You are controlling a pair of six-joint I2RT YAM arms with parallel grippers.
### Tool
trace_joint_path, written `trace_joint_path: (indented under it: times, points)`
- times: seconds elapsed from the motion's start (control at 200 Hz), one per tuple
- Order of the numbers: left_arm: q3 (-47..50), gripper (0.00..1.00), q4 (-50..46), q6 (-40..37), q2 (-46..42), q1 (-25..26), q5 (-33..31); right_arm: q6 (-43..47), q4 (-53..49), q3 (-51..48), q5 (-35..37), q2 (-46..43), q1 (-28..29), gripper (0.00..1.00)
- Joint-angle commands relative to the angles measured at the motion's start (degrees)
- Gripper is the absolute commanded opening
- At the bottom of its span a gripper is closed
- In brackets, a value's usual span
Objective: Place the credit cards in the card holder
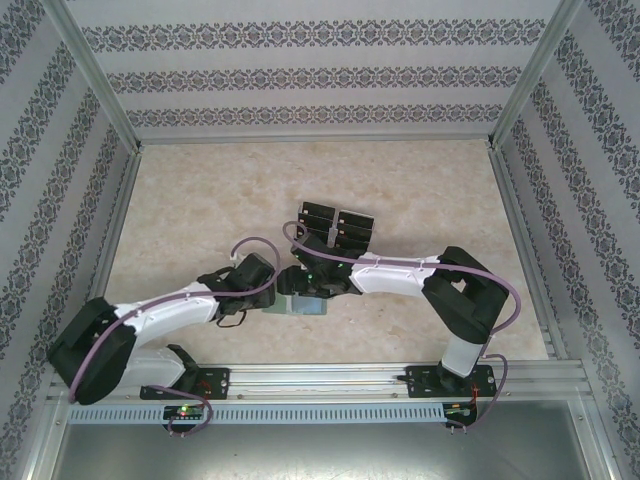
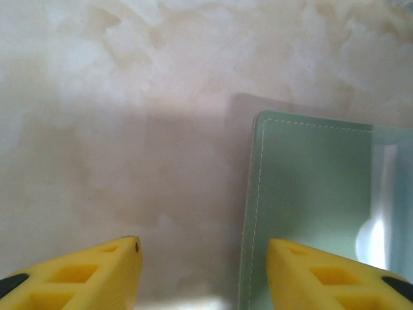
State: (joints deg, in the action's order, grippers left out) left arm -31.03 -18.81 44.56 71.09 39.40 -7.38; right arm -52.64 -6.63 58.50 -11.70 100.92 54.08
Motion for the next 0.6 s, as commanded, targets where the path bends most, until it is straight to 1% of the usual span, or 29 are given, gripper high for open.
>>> trace_joint_path:
  times: [0.0,0.135,0.31,0.475,0.595]
  points:
    - [1.06,0.55,-4.64,3.6,-5.41,0.77,-3.99,-0.79,0.28,2.75,-1.33,0.54,0.98,0.58]
    - [2.5,0.56,-8.19,6.72,-12.6,0.68,-7.91,-0.8,-0.14,5.46,-2.03,2.21,1.5,0.58]
    - [2.82,0.57,-12.5,8.42,-19.72,0.59,-11.56,-0.79,-1.05,10.56,-2.9,7.49,2.59,0.58]
    - [2.56,0.57,-13.71,8.17,-21.08,0.55,-11.8,-0.8,-0.76,13.97,-4.27,11.98,2.87,0.57]
    - [2.39,0.58,-12.6,7.2,-20.26,0.59,-10.61,0.94,-1.21,13.93,-4.17,9.24,2.27,0.57]
